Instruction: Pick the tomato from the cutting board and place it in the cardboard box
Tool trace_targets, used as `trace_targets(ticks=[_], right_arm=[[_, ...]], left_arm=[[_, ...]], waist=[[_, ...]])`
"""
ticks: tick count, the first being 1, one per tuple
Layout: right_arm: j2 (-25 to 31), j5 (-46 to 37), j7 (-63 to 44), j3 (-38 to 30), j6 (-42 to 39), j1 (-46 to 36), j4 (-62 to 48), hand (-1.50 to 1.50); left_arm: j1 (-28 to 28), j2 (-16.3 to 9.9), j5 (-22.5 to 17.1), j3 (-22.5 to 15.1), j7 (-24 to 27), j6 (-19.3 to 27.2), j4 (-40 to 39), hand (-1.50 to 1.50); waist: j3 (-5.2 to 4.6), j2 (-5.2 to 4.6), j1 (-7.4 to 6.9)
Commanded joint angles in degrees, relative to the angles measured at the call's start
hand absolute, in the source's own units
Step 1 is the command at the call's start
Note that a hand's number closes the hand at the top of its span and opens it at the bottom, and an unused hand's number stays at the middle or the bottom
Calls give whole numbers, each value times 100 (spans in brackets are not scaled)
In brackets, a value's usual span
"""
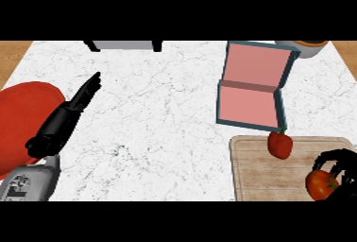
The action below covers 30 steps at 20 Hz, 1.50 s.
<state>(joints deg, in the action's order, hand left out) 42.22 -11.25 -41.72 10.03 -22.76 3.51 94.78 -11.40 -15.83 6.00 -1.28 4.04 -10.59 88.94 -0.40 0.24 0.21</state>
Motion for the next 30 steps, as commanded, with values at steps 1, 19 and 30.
trace_targets(ticks=[1, 19, 30], right_arm=[[111, -192, 278, -319, -221, 49, 286, 150], [-1983, -3084, 3190, 3515, 543, -3125, 2876, 150], [-3153, -2509, 1572, 1174, 795, -3736, 1983, 150]], left_arm=[[7, -31, -86, 180, -54, -130, 115, 0], [-236, 100, 37, 41, -17, -98, -148, 0], [66, 82, 50, 57, -112, -173, 139, 0]], waist=[[40, -16, -1], [39, -18, -107], [38, -25, -107]])
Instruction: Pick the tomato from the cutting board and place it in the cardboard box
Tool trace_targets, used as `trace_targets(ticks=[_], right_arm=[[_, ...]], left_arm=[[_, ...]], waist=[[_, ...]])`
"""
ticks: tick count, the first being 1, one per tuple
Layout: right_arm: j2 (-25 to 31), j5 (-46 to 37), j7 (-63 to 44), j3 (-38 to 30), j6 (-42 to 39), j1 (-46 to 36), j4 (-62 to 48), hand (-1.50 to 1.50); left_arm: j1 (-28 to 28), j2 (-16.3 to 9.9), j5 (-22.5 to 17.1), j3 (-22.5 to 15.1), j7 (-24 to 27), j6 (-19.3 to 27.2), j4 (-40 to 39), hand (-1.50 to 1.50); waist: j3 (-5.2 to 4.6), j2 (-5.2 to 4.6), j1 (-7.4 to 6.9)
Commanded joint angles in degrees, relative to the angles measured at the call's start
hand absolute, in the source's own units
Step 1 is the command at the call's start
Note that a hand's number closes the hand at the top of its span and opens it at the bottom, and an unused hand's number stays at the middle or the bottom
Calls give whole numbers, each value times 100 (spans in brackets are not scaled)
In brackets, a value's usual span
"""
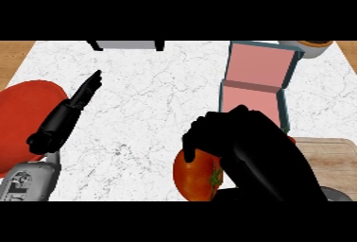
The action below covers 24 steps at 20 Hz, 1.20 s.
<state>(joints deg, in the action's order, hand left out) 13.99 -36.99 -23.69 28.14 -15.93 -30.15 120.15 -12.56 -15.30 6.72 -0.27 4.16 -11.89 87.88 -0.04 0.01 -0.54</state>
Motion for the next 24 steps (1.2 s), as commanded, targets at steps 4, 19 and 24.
trace_targets(ticks=[4, 19, 24], right_arm=[[-205, 210, 295, -1494, 240, -805, -1492, 150], [1075, -137, 2286, -1807, -903, -1934, -5400, 150], [1623, -436, 3056, -1601, -1469, -2278, -6348, 150]], left_arm=[[-51, 92, 31, 36, 80, 3, -101, 0], [-233, 70, 30, 109, -83, -123, -74, 0], [-90, 132, 60, 67, -218, -84, 205, 0]], waist=[[2, -22, 2], [3, -51, -65], [4, -47, -93]])
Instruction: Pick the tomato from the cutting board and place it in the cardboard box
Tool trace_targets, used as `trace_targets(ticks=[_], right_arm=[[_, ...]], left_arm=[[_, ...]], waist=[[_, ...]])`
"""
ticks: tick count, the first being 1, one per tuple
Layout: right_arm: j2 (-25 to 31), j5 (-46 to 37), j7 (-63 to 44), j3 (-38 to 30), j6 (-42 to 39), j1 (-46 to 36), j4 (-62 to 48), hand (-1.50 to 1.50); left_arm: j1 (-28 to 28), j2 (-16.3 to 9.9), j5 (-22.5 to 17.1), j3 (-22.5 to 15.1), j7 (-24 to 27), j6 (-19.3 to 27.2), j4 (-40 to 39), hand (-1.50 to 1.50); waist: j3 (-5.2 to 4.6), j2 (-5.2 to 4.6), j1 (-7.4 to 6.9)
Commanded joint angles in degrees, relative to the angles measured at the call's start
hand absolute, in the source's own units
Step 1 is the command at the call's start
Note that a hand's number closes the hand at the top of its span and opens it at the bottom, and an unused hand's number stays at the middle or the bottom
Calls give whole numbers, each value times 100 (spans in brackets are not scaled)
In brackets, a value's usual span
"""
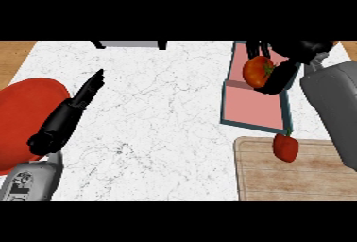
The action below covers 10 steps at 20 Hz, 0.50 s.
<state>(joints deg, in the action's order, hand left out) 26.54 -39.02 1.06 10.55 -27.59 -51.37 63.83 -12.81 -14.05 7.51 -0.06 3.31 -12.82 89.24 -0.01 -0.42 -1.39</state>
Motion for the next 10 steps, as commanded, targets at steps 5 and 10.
trace_targets(ticks=[5, 10], right_arm=[[340, -178, 1458, 304, -860, -386, -1382, -150], [281, 212, 2482, -263, -475, -556, -1816, -150]], left_arm=[[-122, 70, 6, 41, -47, -1, -61, 0], [-324, 40, 89, 100, 64, 3, -363, 0]], waist=[[2, -2, 12], [5, -23, 46]])
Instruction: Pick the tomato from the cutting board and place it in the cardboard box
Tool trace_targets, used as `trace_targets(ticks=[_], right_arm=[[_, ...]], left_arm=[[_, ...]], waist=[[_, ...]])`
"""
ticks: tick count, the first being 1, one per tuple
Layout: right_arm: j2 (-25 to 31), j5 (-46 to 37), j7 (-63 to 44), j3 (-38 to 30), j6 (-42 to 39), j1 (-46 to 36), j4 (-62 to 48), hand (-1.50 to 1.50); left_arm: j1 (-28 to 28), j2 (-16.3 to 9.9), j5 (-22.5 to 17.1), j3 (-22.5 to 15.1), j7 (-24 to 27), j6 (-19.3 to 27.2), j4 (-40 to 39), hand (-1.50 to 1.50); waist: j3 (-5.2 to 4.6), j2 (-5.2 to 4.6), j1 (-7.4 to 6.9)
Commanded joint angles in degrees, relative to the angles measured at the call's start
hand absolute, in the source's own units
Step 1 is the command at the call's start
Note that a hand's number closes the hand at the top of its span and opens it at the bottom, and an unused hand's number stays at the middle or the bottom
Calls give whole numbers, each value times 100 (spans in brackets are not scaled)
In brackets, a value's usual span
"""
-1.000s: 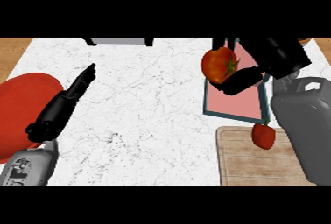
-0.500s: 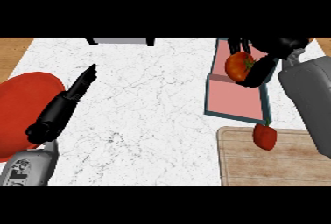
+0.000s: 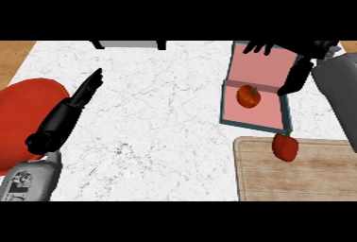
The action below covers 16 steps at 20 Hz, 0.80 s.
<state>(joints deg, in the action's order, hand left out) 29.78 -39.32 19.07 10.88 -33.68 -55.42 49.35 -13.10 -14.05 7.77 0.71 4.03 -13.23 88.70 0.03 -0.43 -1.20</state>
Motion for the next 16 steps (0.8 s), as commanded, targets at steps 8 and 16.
trace_targets(ticks=[8, 16], right_arm=[[-966, 2847, -434, -2873, -113, -421, -1392, -150], [-261, 3333, -752, -3727, 287, -1002, -2637, -150]], left_arm=[[136, 67, 57, -51, 16, 34, 8, 0], [-202, 253, 204, -126, 73, 178, -195, 0]], waist=[[-2, 19, -4], [2, -48, -63]])
